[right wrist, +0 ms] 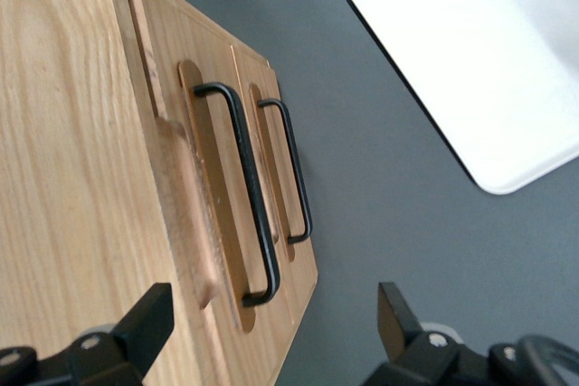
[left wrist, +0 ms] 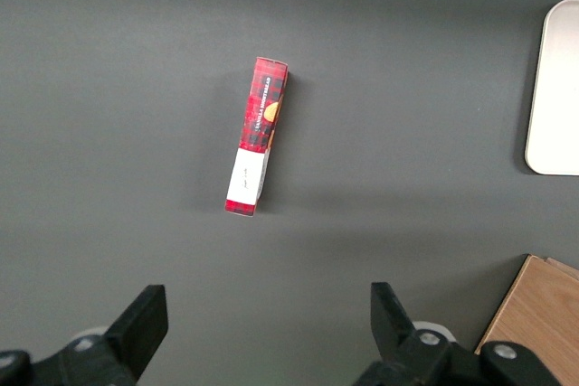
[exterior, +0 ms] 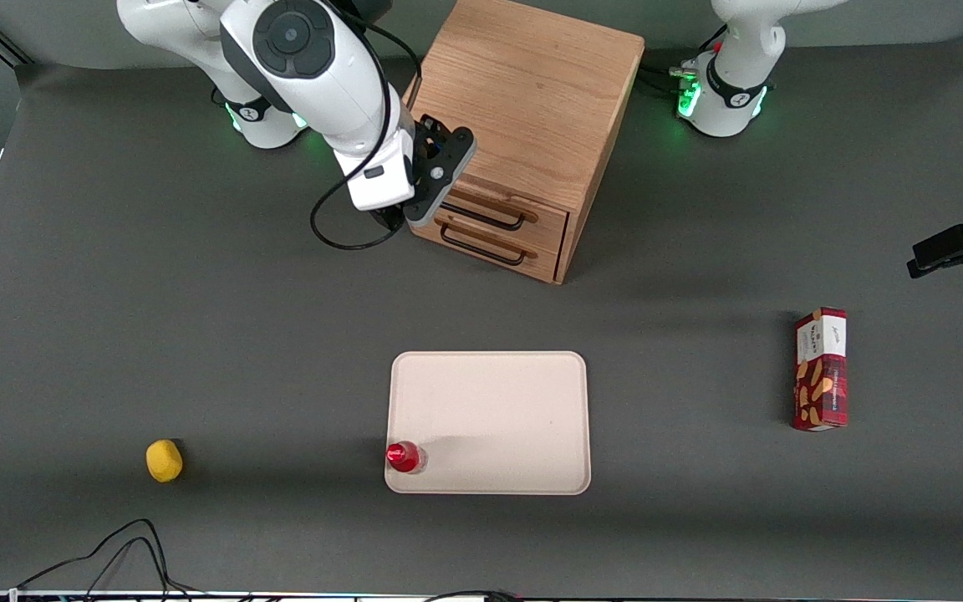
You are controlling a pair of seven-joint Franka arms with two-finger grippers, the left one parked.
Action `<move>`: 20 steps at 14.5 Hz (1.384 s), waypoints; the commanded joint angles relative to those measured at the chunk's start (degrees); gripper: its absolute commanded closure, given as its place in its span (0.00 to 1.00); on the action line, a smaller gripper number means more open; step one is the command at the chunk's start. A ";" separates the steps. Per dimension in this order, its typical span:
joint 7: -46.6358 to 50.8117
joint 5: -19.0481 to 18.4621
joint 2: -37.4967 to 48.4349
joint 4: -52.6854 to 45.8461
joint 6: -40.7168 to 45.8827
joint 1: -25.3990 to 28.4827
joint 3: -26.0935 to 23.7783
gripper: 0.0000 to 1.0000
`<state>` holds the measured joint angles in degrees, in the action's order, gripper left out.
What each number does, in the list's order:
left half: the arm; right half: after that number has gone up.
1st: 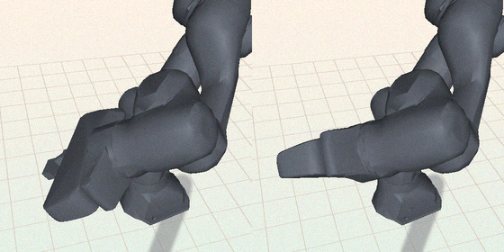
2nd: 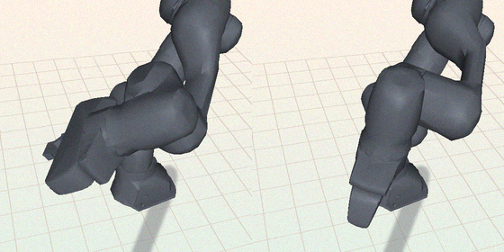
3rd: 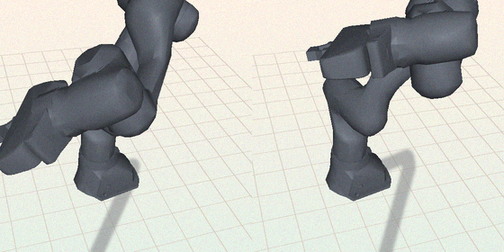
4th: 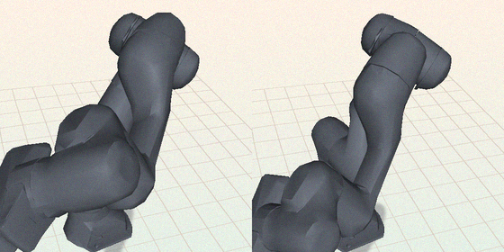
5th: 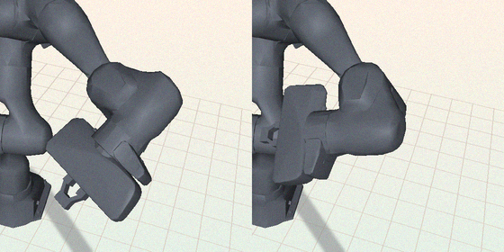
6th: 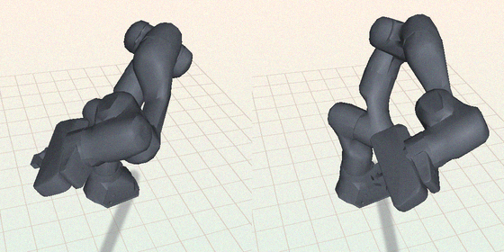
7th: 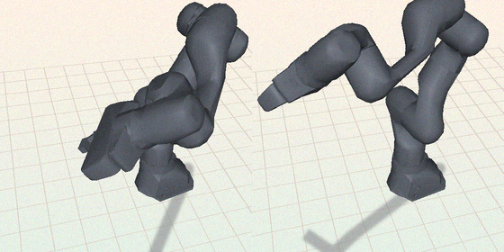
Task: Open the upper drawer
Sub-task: 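Lower the open right gripper around the upper drawer handle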
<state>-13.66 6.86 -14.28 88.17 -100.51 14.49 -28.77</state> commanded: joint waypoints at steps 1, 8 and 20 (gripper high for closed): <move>-4.61 -0.96 -2.42 -1.43 -2.31 1.51 0.21 0.00; -7.95 -2.20 -6.55 -0.99 -2.67 3.00 0.21 0.00; -8.22 -5.36 -12.44 -1.08 -3.46 4.76 0.21 0.00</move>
<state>-21.01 3.74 -24.98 88.20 -103.33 18.40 -28.91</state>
